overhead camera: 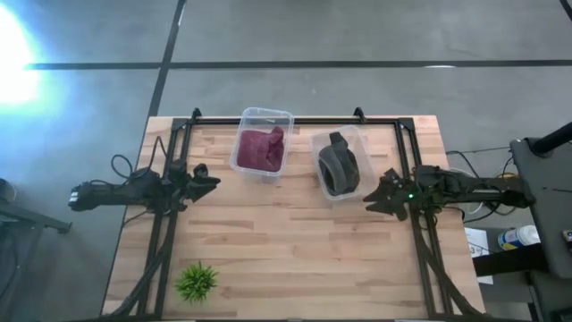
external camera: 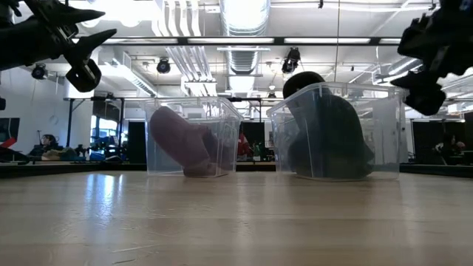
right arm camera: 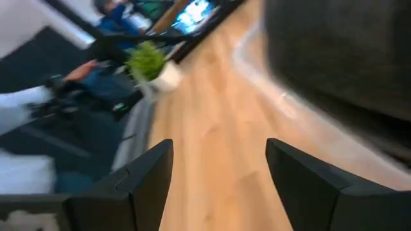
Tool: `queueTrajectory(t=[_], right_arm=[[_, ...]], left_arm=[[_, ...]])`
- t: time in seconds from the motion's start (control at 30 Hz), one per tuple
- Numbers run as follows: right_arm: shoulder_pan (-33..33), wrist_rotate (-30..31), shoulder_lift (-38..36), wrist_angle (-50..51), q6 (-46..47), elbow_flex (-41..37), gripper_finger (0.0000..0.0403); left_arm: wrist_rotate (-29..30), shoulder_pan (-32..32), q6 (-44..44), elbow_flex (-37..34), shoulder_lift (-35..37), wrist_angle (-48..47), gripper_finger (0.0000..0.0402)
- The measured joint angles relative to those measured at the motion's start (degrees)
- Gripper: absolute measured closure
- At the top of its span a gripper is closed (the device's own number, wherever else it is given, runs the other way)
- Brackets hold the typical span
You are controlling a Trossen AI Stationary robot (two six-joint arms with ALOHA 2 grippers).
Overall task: Pick & Place hat
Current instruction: Adjust the right transparent bin
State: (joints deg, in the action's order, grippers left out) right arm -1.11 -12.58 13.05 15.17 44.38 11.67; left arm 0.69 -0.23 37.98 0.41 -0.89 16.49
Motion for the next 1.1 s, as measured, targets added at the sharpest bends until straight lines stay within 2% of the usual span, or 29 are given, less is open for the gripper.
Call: queueTrajectory(t=[0.17, 0.53, 0.9, 1.1], right_arm=[[-0.04, 8.26, 6.02, -1.53, -0.87, -0.65, 0.0156], [-0.02, 9.81, 21.15, -16.1, -4.7, 2.41, 0.0156], [-0.02, 9.94, 36.19, -17.19, -5.78, 8.42, 0.0156], [0.48, 9.84, 45.37, -17.5, -7.55, 15.56, 0.0156]], left_arm=[[0.0, -0.02, 0.0, 0.0, 0.01, 0.0, 0.0278], [0.0, -0.02, 0.0, -0.02, 0.84, -0.02, 0.0278], [0.0, -0.02, 0.0, -0.04, 0.9, -0.02, 0.0278], [0.0, -0.02, 0.0, -0.07, 0.9, -0.04, 0.0278]])
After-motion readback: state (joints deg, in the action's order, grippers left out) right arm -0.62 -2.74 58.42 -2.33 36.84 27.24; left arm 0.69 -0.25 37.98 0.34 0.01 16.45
